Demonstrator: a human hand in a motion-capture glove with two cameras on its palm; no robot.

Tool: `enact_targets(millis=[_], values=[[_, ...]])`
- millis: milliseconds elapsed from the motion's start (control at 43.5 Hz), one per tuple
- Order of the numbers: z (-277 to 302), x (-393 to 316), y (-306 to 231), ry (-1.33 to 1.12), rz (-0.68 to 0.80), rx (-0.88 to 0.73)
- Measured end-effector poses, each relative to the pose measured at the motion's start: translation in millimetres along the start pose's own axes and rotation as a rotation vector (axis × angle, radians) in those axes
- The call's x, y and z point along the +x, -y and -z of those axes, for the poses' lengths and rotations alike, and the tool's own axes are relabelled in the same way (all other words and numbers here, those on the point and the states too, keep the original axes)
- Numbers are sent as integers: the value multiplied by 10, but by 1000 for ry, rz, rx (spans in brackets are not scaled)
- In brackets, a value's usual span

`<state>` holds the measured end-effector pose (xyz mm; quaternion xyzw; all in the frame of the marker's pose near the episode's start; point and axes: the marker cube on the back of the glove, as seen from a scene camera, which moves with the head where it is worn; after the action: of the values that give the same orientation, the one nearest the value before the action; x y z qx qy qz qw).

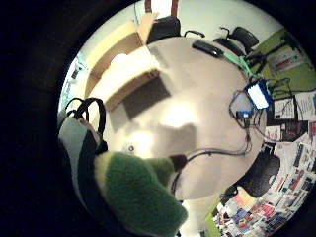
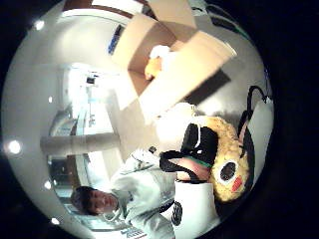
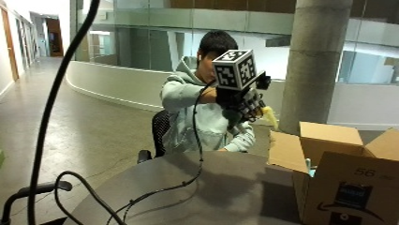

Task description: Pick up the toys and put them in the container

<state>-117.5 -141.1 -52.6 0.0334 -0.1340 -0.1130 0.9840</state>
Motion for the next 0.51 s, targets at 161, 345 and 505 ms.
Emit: enact_targets(millis=[161, 345, 505], values=[[246, -503, 415, 127, 58, 167], [154, -894, 846, 352, 97, 362], [-293, -1044, 1183, 480, 82, 311]])
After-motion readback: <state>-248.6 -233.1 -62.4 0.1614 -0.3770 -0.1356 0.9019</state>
